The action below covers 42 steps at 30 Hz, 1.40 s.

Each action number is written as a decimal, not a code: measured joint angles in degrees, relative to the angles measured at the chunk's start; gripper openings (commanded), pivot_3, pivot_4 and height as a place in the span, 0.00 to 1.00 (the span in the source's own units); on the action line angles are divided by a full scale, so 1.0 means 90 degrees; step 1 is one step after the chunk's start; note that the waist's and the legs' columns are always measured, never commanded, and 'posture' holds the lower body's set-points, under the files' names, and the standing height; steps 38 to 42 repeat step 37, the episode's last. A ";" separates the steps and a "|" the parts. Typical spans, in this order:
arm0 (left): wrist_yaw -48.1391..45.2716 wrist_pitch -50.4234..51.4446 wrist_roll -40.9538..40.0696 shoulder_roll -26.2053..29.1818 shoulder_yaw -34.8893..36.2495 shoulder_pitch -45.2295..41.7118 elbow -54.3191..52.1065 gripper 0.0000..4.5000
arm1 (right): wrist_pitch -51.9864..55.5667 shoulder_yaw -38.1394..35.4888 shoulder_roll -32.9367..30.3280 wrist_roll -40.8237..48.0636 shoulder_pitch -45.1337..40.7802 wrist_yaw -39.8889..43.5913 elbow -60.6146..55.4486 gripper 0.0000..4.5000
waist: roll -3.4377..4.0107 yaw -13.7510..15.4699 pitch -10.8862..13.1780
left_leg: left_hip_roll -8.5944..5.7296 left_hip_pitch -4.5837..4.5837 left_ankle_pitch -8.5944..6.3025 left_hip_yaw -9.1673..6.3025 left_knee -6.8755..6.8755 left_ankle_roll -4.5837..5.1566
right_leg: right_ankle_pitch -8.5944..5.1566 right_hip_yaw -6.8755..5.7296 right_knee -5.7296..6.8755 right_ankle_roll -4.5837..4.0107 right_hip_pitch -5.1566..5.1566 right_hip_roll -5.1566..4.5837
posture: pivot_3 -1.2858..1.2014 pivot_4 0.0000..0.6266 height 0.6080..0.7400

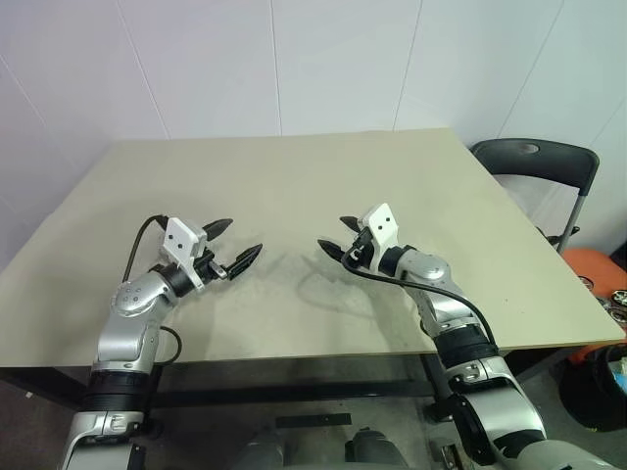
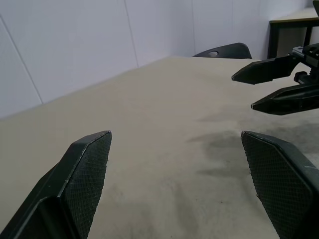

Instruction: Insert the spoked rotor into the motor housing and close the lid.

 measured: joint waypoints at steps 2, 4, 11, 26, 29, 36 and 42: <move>0.0067 0.0011 -0.0002 0.0000 0.0006 -0.0012 -0.0051 0.99 | -0.0001 0.0000 0.0001 0.0002 -0.0010 0.0008 0.0006 0.87 | 0.0000 0.0000 0.0000 | 0.0000 0.0000 0.0000 0.0000 0.0000 0.0000 | 0.0000 0.0000 0.0000 0.0000 0.0000 -0.0001 | 0.52 0.00 1.00; 0.0122 0.0011 -0.0002 0.0002 0.0025 0.0013 -0.0108 0.99 | -0.0004 0.0002 0.0003 0.0002 -0.0055 0.0041 0.0037 0.87 | 0.0000 -0.0005 0.0001 | 0.0000 0.0000 0.0000 0.0001 0.0000 0.0000 | 0.0000 0.0000 0.0000 0.0000 0.0000 0.0000 | 0.52 0.00 1.00; 0.0256 -0.0014 -0.0005 0.0023 0.0128 0.0302 -0.0283 0.99 | -0.0056 0.0017 0.0026 0.0004 -0.0373 0.0255 0.0307 0.87 | 0.0001 -0.0014 0.0001 | 0.0000 0.0000 0.0000 0.0001 -0.0002 0.0000 | 0.0000 0.0001 0.0000 0.0000 0.0000 0.0000 | 0.52 0.00 1.00; 0.0448 -0.0033 -0.0010 0.0109 0.0347 0.0725 -0.0624 0.99 | -0.0342 0.0095 0.0203 -0.0055 -0.0686 0.0464 0.0854 0.87 | 0.0003 0.0000 0.0002 | 0.0000 0.0000 0.0000 0.0001 -0.0005 0.0000 | 0.0000 0.0001 -0.0002 -0.0001 -0.0003 -0.0002 | 0.52 0.00 1.00; 0.0489 -0.0021 -0.0010 0.0118 0.0365 0.0737 -0.0674 0.99 | -0.0377 0.0095 0.0203 -0.0058 -0.0692 0.0498 0.0921 0.87 | 0.0003 -0.0007 0.0002 | 0.0000 0.0000 0.0000 0.0001 -0.0006 0.0000 | 0.0000 0.0002 -0.0002 -0.0001 -0.0003 -0.0002 | 0.52 0.00 1.00; 0.0600 0.0039 -0.0011 0.0119 0.0456 0.0855 -0.0922 0.99 | -0.0454 0.0095 0.0204 -0.0059 -0.0776 0.0578 0.1035 0.87 | 0.0004 -0.0012 0.0003 | 0.0000 0.0000 0.0000 0.0002 -0.0008 0.0000 | 0.0000 0.0002 -0.0002 -0.0001 -0.0003 -0.0002 | 0.52 0.00 1.00; 0.0625 0.0059 -0.0011 0.0119 0.0466 0.0887 -0.0956 0.99 | -0.0457 0.0095 0.0209 -0.0059 -0.0792 0.0592 0.1043 0.87 | 0.0004 -0.0013 0.0003 | 0.0000 0.0000 0.0000 0.0002 -0.0008 0.0000 | 0.0000 0.0002 -0.0003 -0.0001 -0.0003 -0.0002 | 0.52 0.00 1.00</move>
